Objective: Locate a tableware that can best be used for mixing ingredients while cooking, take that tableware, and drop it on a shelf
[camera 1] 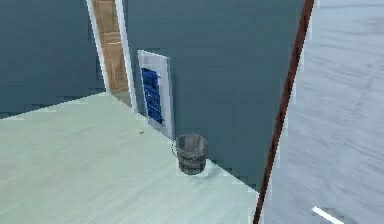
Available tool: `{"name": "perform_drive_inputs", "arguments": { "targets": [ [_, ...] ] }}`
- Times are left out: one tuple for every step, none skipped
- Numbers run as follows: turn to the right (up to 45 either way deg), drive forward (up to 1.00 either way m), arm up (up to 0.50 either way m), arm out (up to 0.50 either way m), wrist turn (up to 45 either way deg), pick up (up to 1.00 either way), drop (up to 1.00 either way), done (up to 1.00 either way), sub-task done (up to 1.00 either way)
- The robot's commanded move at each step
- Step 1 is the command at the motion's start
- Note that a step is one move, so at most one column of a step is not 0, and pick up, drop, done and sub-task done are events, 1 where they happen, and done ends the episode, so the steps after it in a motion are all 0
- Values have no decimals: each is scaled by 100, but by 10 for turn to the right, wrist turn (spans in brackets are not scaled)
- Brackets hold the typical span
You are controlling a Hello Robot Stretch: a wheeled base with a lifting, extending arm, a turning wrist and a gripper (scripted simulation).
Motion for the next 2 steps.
{"name": "perform_drive_inputs", "arguments": {
  "targets": [
    [-390, 0, 0, 0, 0, 0, 0, 0, 0],
    [-30, 0, 0, 0, 0, 0, 0, 0, 0]
  ]
}}
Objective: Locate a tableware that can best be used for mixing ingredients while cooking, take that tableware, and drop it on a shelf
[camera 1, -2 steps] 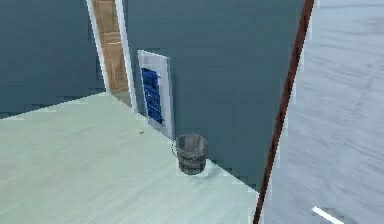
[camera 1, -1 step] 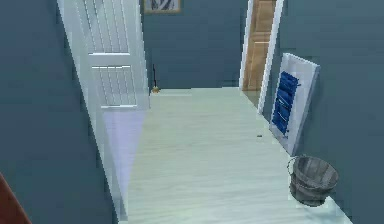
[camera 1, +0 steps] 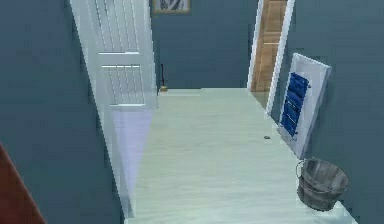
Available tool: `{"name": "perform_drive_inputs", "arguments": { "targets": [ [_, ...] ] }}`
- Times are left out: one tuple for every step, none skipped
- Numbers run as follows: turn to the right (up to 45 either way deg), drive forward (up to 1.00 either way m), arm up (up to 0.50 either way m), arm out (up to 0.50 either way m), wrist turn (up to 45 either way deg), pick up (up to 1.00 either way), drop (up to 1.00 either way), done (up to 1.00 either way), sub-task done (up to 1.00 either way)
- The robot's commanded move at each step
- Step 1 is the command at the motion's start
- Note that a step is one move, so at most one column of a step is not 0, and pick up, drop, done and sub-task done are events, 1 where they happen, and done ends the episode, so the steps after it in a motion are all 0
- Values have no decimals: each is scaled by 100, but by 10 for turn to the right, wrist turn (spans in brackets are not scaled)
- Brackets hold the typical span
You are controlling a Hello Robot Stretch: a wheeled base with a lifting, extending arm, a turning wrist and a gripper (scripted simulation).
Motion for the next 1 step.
{"name": "perform_drive_inputs", "arguments": {
  "targets": [
    [450, 0, 0, 0, 0, 0, 0, 0, 0]
  ]
}}
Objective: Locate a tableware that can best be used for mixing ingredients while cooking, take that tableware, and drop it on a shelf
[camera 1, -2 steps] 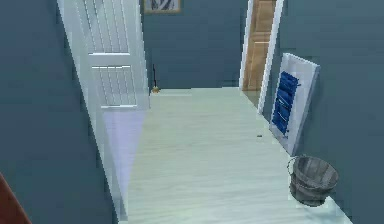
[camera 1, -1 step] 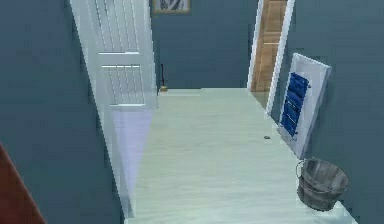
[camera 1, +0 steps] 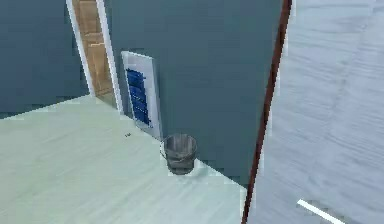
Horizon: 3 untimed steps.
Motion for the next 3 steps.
{"name": "perform_drive_inputs", "arguments": {
  "targets": [
    [450, 0, 0, 0, 0, 0, 0, 0, 0],
    [450, 0, 0, 0, 0, 0, 0, 0, 0],
    [390, 0, 0, 0, 0, 0, 0, 0, 0]
  ]
}}
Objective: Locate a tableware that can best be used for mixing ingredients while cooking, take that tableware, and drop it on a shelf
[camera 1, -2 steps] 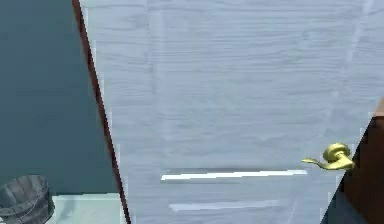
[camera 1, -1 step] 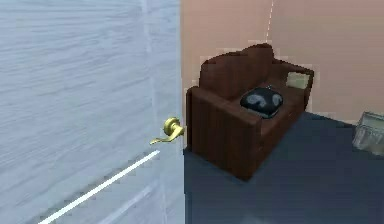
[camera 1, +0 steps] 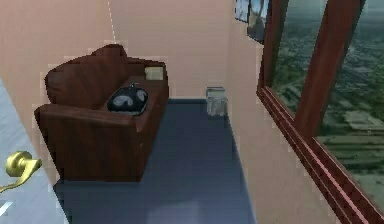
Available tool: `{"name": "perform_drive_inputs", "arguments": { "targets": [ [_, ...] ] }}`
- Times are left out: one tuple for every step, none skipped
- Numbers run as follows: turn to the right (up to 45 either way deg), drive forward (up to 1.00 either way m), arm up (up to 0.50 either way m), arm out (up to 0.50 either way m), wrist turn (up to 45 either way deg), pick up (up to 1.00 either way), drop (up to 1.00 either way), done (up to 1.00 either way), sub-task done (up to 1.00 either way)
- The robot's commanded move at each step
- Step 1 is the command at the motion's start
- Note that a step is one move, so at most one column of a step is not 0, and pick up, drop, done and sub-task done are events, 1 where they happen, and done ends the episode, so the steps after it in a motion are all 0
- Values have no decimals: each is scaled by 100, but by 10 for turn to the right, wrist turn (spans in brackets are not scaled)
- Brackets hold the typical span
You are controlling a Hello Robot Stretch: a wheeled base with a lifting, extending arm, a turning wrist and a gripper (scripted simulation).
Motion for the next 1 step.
{"name": "perform_drive_inputs", "arguments": {
  "targets": [
    [0, 15, 0, 0, 0, 0, 0, 0, 0]
  ]
}}
